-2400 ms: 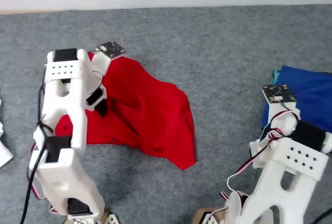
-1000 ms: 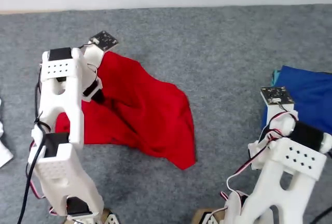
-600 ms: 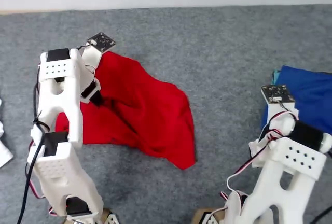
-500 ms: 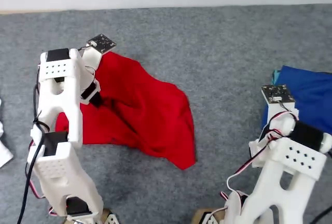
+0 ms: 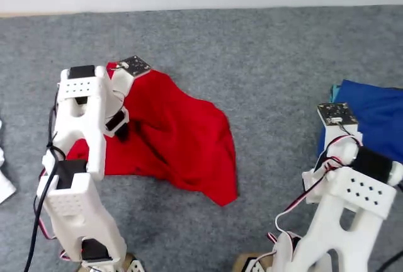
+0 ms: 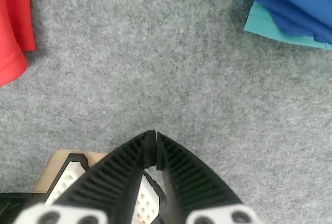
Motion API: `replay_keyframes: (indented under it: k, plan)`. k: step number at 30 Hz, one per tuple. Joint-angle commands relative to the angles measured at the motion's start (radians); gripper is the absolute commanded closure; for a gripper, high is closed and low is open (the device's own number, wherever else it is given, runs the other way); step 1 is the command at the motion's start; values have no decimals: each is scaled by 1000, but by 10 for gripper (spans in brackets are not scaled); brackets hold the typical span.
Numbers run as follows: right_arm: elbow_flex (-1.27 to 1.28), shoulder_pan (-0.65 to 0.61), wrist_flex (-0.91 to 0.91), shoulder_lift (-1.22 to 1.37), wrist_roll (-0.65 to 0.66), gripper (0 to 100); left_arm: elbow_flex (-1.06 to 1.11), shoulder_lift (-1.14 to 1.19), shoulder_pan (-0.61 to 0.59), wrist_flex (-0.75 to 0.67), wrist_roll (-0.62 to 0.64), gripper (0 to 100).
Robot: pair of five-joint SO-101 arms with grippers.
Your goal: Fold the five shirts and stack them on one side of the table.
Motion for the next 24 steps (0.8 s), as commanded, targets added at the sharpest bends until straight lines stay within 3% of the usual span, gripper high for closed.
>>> replay_keyframes:
  k: [1, 7, 13, 18, 24]
  plan:
    - [-9, -7, 2, -16, -11, 988, -4, -9, 17, -38, -2, 852]
    - [-9, -7, 4, -16, -11, 988, -7, -18, 23, -35, 2, 855]
    - [-9, -7, 4, -16, -12, 988, -74, -89, 38, 51, 25, 998]
    - [-9, -7, 4, -18, -12, 988, -131, -196, 98, 130, 66, 997]
    - [-9, -7, 5, -25, -12, 988, -130, -348, 195, 130, 126, 997]
